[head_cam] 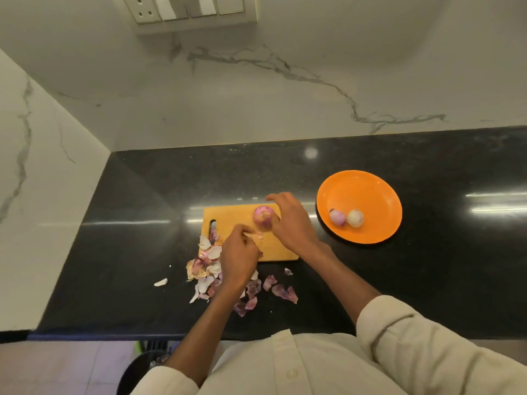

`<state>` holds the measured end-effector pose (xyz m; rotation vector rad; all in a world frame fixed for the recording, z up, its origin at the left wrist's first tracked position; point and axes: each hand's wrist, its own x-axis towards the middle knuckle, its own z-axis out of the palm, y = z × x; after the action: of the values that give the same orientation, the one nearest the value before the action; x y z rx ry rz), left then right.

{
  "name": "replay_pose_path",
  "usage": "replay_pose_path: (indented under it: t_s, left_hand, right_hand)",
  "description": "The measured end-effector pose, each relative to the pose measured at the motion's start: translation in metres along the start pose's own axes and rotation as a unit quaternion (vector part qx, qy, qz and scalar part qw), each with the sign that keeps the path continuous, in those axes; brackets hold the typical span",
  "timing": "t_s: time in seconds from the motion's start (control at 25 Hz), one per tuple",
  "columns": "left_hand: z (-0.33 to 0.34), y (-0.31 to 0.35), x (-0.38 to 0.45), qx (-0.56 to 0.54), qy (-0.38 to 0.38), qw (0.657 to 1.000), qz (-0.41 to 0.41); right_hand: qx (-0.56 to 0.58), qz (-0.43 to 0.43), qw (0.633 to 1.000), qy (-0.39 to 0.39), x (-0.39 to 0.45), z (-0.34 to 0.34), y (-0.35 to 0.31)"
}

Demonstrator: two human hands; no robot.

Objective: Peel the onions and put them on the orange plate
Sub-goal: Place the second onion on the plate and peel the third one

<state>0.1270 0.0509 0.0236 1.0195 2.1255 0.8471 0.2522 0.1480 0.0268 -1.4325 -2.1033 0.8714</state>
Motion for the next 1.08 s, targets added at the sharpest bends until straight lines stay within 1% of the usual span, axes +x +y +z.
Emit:
replay_pose_path:
  t_s: [0.08, 0.12, 0.16, 0.2, 0.28, 0.36, 0.4, 0.44, 0.52, 0.56, 0.64, 0.76, 0.84, 0.92, 0.96, 1.08]
  left_hand:
    - [-0.017, -0.006, 0.000, -0.008, 0.015, 1.000, 0.002]
    - [-0.023, -0.010, 0.000, -0.017, 0.019, 1.000, 0.001]
    - [-0.028, -0.013, 0.000, -0.032, 0.020, 0.999, 0.000]
    - [-0.031, -0.015, 0.000, -0.046, 0.016, 0.999, -0.007]
    - [-0.039, -0.020, 0.003, -0.096, 0.001, 0.995, -0.026]
    - [-0.045, -0.018, 0.008, -0.181, -0.025, 0.981, -0.062]
    - [-0.049, -0.015, 0.010, -0.220, -0.044, 0.971, -0.083]
    - [-0.052, -0.012, 0.011, -0.252, -0.066, 0.960, -0.100]
    - [-0.058, -0.005, 0.011, -0.314, -0.108, 0.937, -0.107]
    - [-0.060, -0.003, 0.011, -0.350, -0.120, 0.923, -0.103]
    - [-0.062, -0.002, 0.010, -0.427, -0.121, 0.891, -0.097]
    - [-0.060, -0.003, 0.009, -0.523, -0.106, 0.840, -0.098]
    - [-0.060, -0.004, 0.007, -0.561, -0.092, 0.818, -0.089]
    - [-0.061, -0.005, 0.006, -0.575, -0.079, 0.810, -0.077]
    - [-0.061, -0.006, 0.005, -0.571, -0.077, 0.814, -0.069]
    - [-0.058, -0.007, -0.001, -0.547, -0.089, 0.832, -0.040]
  right_hand:
    - [-0.035, 0.010, 0.996, -0.083, 0.011, 0.020, -0.008]
    - [-0.052, 0.013, 0.992, -0.111, 0.014, 0.028, -0.008]
    - [-0.063, 0.020, 0.990, -0.122, 0.016, 0.033, -0.005]
    - [-0.063, 0.031, 0.991, -0.113, 0.015, 0.037, -0.002]
    - [-0.022, 0.059, 0.996, -0.061, 0.009, 0.041, -0.002]
    - [0.076, 0.078, 0.994, -0.020, 0.000, 0.040, -0.010]
    - [0.124, 0.068, 0.990, -0.012, -0.006, 0.039, -0.016]
    - [0.158, 0.049, 0.986, -0.013, -0.012, 0.037, -0.023]
    - [0.190, -0.001, 0.981, -0.021, -0.023, 0.032, -0.039]
    - [0.198, -0.023, 0.980, -0.026, -0.027, 0.030, -0.047]
    - [0.207, -0.051, 0.977, -0.030, -0.032, 0.026, -0.057]
    - [0.251, -0.055, 0.966, -0.037, -0.036, 0.020, -0.065]
    - [0.331, -0.017, 0.943, -0.033, -0.041, 0.014, -0.070]
    - [0.381, 0.041, 0.924, -0.009, -0.044, 0.011, -0.075]
    - [0.381, 0.065, 0.922, -0.003, -0.045, 0.010, -0.075]
    - [0.381, 0.103, 0.919, -0.022, -0.048, 0.011, -0.074]
